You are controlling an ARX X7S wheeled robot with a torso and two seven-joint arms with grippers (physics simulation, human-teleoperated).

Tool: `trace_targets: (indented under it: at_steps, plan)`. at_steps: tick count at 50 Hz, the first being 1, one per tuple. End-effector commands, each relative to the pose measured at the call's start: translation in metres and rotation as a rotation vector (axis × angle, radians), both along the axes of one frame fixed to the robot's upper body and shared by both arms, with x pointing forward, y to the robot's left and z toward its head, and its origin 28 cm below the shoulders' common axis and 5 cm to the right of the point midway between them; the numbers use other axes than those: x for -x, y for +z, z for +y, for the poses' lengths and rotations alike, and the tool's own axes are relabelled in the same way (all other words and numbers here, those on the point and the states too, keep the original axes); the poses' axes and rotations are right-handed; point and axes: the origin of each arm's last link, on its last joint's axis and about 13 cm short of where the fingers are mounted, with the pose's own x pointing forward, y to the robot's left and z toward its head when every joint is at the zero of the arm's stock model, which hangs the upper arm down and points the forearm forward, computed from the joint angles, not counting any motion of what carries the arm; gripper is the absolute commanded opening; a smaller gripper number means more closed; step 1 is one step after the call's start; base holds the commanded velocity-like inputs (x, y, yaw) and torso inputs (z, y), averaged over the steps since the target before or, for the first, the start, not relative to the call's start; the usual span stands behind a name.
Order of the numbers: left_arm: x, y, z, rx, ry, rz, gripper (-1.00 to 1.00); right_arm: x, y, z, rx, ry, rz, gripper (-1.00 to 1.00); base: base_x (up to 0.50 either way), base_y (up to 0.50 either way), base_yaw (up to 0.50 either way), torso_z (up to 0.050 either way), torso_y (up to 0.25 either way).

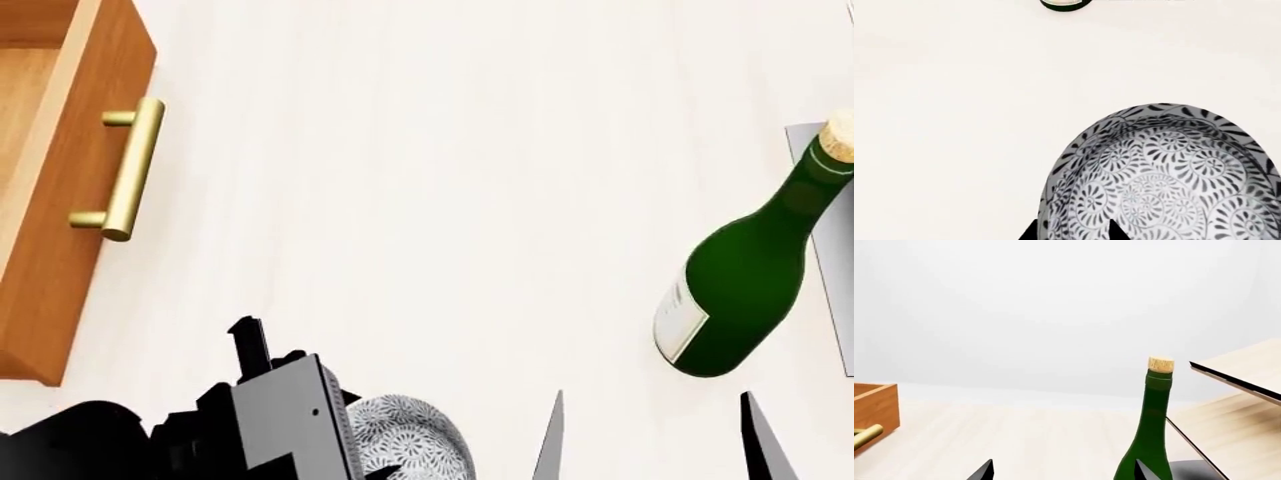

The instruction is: Put the bowl on top of the cabinet.

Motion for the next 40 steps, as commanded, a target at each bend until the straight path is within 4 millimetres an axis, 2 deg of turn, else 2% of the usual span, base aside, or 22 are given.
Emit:
trace_targets:
  at_steps: [1, 7, 26, 40]
  plan:
    - [-0.002, -0.01, 0.0, -0.049, 0.031, -0.066, -1.0, -0.002, 0.001, -0.003, 0.014, -0.029, 0.007, 1.0, 0.0, 0.0, 0.0, 0.0, 0.0]
    - [-0.002, 0.004, 0.005, -0.022, 0.047, -0.093, -1.0, -0.003, 0.001, -0.003, 0.013, -0.03, 0.008, 1.0, 0.0, 0.0, 0.0, 0.0, -0.004]
    - [0.005, 0.094, 0.032, 0.133, 0.162, -0.263, -1.0, -0.002, 0.001, -0.003, 0.014, -0.03, 0.008, 1.0, 0.0, 0.0, 0.0, 0.0, 0.0]
    - [0.012, 0.128, 0.043, 0.179, 0.227, -0.318, -1.0, -0.002, 0.0, -0.003, 0.017, -0.029, 0.007, 1.0, 0.0, 0.0, 0.0, 0.0, 0.0]
